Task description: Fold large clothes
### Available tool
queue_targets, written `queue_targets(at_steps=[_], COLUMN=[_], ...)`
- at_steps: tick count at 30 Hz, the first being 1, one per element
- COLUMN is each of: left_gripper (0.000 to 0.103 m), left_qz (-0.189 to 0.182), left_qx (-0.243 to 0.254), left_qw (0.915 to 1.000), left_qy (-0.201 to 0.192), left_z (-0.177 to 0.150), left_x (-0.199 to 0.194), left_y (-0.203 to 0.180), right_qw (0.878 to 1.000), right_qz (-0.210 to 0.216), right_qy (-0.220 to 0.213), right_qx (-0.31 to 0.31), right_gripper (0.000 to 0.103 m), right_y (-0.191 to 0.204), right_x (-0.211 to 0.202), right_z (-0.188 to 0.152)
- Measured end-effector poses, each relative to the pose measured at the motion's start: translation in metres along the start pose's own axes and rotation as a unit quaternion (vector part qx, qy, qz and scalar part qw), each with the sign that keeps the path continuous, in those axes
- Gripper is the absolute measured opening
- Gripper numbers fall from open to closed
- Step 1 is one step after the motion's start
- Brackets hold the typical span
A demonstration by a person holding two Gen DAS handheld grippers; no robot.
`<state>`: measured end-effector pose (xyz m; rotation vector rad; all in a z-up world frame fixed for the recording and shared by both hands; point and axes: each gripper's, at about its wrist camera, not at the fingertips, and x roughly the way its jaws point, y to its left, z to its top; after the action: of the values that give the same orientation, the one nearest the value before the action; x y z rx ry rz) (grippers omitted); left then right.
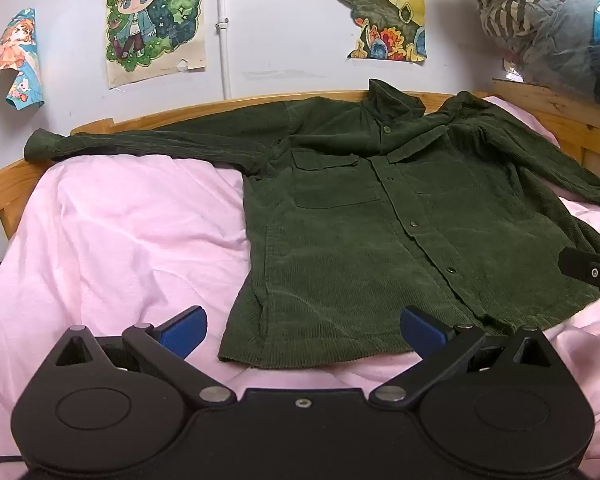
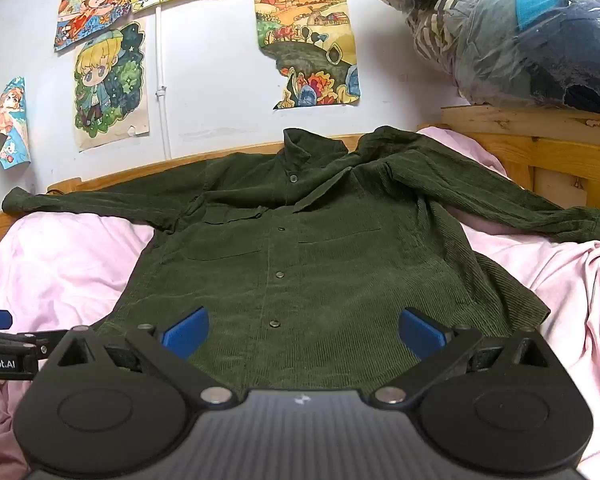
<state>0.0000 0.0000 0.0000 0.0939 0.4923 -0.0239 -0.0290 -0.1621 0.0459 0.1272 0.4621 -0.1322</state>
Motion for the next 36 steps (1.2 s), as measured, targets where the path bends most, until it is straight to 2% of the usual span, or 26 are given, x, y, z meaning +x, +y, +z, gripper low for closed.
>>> queue_targets(at_steps=[36], left_gripper=[0.103], left_qz=[0.0], left_qx=[0.001], left_qw=[1.0], left_qy=[0.0], left_z=[0.0], left_x=[0.0001], left_y=[0.0], right_qw=[1.0], right_qz=[0.001], right_qy=[-0.001], right_qx=[0.003], right_gripper=[0.103], right_y=[0.0046], right_x=[-0.0029], right_z=[0.0049])
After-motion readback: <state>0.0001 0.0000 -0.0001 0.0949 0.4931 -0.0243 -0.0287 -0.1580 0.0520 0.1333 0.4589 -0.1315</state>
